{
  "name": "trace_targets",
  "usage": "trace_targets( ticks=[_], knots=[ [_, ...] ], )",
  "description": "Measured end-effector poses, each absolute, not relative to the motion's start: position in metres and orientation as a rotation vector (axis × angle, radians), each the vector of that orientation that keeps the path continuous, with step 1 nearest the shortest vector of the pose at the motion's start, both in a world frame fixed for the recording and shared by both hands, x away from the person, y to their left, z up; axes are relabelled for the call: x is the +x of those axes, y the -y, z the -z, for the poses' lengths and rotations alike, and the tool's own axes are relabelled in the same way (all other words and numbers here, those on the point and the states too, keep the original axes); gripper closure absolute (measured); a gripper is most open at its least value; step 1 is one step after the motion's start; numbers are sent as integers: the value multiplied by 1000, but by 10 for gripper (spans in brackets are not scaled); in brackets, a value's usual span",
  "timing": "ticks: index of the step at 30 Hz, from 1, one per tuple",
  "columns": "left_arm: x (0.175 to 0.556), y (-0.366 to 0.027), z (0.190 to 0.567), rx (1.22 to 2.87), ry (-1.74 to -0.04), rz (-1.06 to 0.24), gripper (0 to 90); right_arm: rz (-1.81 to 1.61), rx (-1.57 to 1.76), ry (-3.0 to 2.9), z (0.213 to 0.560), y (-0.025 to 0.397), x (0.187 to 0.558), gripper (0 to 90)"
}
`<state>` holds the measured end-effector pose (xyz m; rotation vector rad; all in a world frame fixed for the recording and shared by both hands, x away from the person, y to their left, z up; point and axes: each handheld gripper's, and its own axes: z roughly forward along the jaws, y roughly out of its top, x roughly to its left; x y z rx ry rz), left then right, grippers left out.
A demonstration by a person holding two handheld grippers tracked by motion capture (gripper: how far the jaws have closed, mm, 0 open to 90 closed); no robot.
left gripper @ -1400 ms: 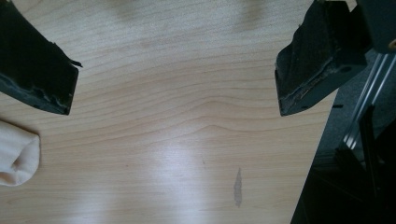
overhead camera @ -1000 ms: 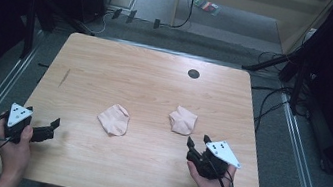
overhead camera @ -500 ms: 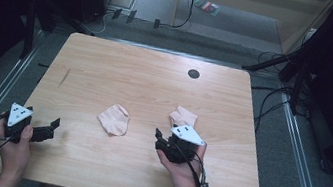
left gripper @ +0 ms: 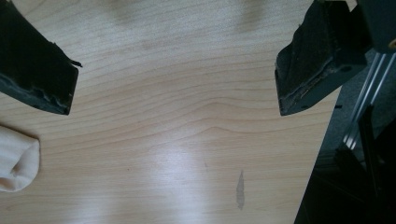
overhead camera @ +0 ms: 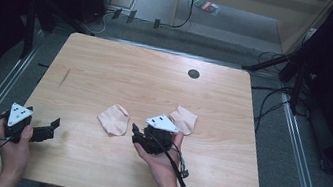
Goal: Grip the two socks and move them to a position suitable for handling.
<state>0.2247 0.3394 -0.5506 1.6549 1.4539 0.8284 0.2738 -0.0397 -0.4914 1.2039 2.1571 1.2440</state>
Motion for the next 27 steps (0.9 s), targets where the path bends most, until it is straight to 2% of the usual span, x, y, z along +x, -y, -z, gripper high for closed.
trace_targets(
  ticks=[7,18,23,27],
  knots=[
    [225,-340,551,1654,-1452,-829,0,-1251,1170,-2200,496,18,276,435],
    [224,-339,551,1651,-1450,-832,0,-1188,1113,-2284,515,-20,291,429],
    [224,-339,551,1652,-1450,-830,0,-1192,1111,-2303,523,-34,299,488],
    [225,-339,551,1656,-1450,-830,0,-1157,1076,-2343,527,-46,304,501]
  ],
)
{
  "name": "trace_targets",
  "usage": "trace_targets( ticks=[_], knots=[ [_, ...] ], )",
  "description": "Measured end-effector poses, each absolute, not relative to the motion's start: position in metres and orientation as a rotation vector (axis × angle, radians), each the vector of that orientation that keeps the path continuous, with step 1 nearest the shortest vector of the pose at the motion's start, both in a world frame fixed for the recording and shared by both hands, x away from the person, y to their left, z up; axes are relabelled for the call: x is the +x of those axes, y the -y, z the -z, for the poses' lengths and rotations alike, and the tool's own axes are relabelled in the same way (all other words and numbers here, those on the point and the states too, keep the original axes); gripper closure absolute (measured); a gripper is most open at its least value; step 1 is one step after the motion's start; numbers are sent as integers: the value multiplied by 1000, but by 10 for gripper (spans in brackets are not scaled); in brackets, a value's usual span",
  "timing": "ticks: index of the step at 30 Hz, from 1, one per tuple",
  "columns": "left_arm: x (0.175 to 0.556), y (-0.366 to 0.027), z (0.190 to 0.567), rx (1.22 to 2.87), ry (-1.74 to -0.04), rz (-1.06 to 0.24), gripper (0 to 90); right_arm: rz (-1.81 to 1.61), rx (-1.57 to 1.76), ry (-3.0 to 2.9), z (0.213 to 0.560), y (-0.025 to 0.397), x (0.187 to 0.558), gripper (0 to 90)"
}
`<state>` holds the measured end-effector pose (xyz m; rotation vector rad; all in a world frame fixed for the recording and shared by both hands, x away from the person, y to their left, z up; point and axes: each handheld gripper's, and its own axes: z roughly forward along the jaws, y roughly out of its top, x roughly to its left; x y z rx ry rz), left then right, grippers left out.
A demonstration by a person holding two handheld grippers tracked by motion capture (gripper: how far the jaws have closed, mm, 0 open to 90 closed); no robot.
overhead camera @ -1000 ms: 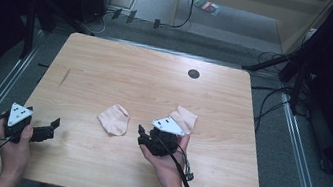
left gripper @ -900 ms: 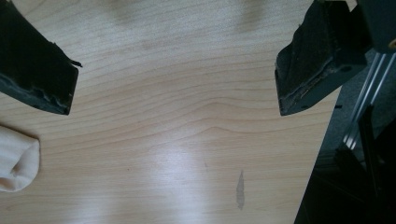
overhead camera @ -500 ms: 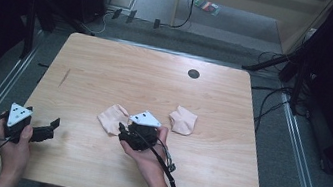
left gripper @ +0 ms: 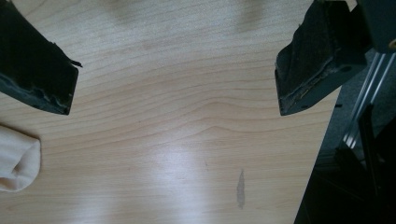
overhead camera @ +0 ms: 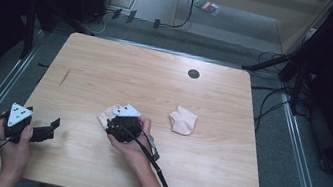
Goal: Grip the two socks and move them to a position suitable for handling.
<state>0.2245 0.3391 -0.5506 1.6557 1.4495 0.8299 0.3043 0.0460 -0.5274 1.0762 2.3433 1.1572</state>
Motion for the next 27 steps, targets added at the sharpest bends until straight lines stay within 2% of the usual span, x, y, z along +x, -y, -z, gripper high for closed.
trace_targets(
  ticks=[3,10,12,13,14,16,22,27],
  knots=[
    [224,-339,551,1654,-1448,-831,0,-1123,1078,-2364,534,-53,308,505],
    [224,-338,551,1658,-1441,-835,0,-1065,1055,-2376,547,-57,309,576],
    [224,-338,551,1658,-1443,-829,0,-1067,1047,-2366,548,-57,308,650],
    [224,-338,551,1658,-1445,-827,0,-1074,1037,-2357,549,-57,306,744],
    [224,-338,551,1658,-1445,-827,0,-1073,1039,-2355,549,-57,305,796],
    [225,-338,551,1659,-1444,-834,0,-1060,1046,-2361,547,-58,304,861],
    [224,-338,551,1654,-1448,-829,0,-1096,1073,-2365,534,-52,298,877],
    [224,-336,551,1659,-1452,-842,0,-1206,1082,-2304,498,-36,281,877]
  ],
)
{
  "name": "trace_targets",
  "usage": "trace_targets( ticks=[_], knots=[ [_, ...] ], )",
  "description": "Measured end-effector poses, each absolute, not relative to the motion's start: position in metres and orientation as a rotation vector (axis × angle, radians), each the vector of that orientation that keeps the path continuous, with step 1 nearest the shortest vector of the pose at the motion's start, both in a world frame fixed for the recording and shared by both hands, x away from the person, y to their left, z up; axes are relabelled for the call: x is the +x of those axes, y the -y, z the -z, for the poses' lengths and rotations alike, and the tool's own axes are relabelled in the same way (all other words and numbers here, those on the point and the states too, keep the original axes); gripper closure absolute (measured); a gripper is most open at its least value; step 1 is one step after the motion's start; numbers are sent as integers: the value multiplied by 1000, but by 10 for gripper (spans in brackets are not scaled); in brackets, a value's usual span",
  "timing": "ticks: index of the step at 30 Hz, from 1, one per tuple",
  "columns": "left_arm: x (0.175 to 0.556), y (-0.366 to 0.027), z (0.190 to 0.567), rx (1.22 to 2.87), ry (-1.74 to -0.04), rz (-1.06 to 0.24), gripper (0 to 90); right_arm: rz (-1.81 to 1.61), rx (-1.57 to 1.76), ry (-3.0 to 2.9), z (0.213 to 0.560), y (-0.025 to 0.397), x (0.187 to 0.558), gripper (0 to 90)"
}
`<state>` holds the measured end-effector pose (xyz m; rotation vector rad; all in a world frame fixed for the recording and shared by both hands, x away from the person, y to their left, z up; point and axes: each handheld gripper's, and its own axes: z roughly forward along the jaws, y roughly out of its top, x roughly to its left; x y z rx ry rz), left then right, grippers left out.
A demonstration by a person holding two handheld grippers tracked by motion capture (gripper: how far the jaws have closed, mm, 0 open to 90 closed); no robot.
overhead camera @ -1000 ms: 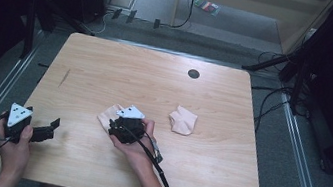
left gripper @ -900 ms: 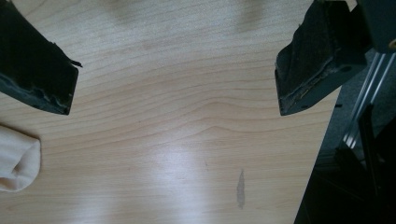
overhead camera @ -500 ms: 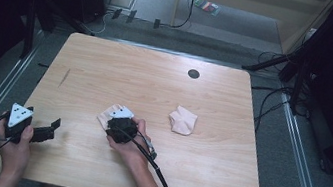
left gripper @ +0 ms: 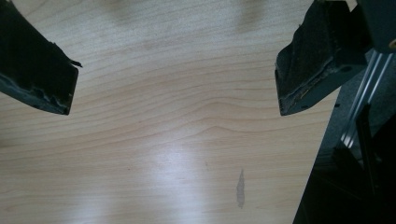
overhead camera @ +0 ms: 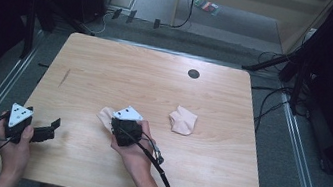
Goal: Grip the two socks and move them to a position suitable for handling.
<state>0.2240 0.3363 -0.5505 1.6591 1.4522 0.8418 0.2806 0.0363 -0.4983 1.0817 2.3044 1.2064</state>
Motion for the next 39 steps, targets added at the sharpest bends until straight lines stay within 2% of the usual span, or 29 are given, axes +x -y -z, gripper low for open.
trace_targets(
  ticks=[5,13,17,27,29,32,34,36,38,39],
  knots=[
    [221,-328,542,1619,-1427,-813,0,-1227,1092,-2257,479,-13,267,877],
    [219,-287,525,1629,-1309,-760,0,-1228,1101,-2208,471,23,246,876],
    [224,-262,514,1644,-1243,-724,0,-1198,1115,-2197,480,40,229,876],
    [232,-214,513,1716,-1135,-666,0,-1080,1175,-2194,522,42,210,874],
    [228,-208,520,1741,-1107,-647,0,-1074,1217,-2210,537,45,209,826],
    [226,-206,527,1771,-1104,-630,0,-1092,1232,-2262,544,46,210,602],
    [224,-207,529,1767,-1110,-621,0,-1128,1243,-2260,542,51,209,534],
    [222,-208,531,1758,-1117,-608,0,-1166,1227,-2260,536,59,210,538],
    [221,-209,533,1765,-1116,-604,0,-1201,1203,-2245,528,67,213,619],
    [221,-209,533,1765,-1116,-604,0,-1201,1203,-2245,528,67,213,619]
  ],
)
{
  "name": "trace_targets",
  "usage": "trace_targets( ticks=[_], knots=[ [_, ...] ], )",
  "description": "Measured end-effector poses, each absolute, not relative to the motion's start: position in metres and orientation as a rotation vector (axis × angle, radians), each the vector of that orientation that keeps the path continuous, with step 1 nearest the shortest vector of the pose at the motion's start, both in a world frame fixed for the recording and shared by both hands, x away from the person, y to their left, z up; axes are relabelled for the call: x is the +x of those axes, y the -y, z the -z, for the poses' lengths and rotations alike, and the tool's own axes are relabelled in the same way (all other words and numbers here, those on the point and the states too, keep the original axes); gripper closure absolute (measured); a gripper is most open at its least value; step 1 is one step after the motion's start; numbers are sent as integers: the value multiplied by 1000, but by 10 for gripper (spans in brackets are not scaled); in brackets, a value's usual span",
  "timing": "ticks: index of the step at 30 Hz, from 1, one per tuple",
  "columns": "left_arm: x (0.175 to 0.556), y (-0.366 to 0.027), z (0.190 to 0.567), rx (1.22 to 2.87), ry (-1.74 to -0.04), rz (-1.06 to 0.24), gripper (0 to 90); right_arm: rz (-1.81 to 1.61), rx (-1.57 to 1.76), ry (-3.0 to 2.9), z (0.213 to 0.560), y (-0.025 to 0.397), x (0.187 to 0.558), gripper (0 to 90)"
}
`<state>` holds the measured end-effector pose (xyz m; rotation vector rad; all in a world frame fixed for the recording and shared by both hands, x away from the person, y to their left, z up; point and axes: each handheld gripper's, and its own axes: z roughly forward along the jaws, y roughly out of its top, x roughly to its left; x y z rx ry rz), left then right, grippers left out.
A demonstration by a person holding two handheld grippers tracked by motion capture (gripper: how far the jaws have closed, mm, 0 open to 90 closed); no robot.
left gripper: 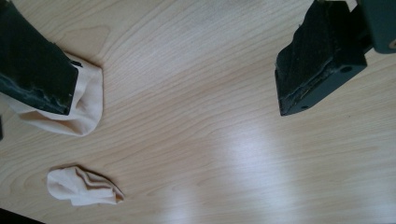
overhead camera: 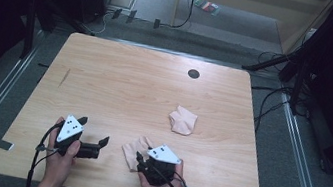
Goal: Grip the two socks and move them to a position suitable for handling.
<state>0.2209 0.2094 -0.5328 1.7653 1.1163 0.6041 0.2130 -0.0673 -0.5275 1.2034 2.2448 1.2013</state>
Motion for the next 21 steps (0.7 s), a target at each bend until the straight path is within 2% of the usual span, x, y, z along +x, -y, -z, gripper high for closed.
trace_targets(
  ticks=[1,3,7,14,17,20,21],
  knots=[
    [221,-210,534,1763,-1119,-591,0,-1254,1191,-2248,521,74,219,698],
    [220,-211,534,1762,-1121,-584,0,-1201,1173,-2257,521,76,224,764],
    [219,-211,533,1759,-1118,-587,0,-1181,1284,-2268,524,87,234,824],
    [221,-213,534,1764,-1125,-578,0,-1225,1266,-2335,528,89,234,770],
    [221,-211,535,1776,-1116,-581,0,-1203,1234,-2344,532,83,236,715],
    [221,-210,536,1781,-1115,-582,0,-1142,1235,-2359,539,80,239,607],
    [222,-210,536,1782,-1117,-576,0,-1116,1233,-2350,540,80,238,597]
  ],
)
